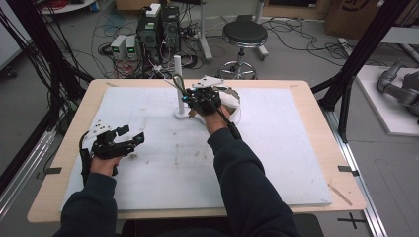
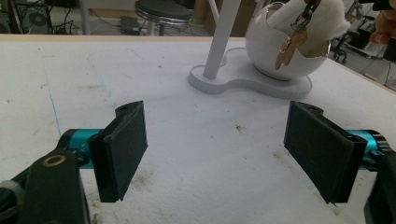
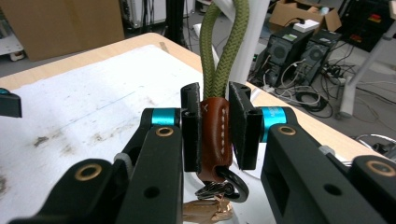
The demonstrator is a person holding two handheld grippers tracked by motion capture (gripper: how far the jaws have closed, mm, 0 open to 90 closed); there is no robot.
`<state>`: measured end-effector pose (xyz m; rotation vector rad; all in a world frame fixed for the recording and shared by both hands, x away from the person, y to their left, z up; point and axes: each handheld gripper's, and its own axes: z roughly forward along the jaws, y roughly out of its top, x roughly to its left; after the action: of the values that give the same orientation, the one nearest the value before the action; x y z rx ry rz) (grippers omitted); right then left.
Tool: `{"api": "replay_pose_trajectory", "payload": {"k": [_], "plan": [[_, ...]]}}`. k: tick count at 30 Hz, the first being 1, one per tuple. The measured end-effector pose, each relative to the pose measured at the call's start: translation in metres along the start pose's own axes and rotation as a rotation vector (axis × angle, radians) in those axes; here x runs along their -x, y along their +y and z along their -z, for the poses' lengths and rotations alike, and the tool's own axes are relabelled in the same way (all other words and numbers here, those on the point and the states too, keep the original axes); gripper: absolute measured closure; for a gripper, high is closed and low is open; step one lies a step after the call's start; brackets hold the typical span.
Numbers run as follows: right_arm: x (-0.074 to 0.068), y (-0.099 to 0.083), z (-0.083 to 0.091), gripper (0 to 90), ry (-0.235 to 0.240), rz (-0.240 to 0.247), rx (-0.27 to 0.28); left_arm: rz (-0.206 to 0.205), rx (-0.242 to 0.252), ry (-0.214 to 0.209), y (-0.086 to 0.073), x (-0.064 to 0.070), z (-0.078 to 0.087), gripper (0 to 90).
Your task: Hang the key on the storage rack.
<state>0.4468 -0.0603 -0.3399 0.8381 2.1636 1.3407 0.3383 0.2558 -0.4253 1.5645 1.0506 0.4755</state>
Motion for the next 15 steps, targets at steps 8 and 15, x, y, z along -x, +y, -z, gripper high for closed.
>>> {"api": "replay_pose_trajectory", "payload": {"k": [8,15], "plan": [[0.002,-0.004,0.017,46.7,0.003,0.002,0.032,0.014,0.025,-0.013,0.001,0.001,0.002,21.7],[0.016,-0.020,0.052,34.4,0.065,0.038,0.003,0.003,0.032,-0.026,0.001,0.003,0.002,21.7]]}}
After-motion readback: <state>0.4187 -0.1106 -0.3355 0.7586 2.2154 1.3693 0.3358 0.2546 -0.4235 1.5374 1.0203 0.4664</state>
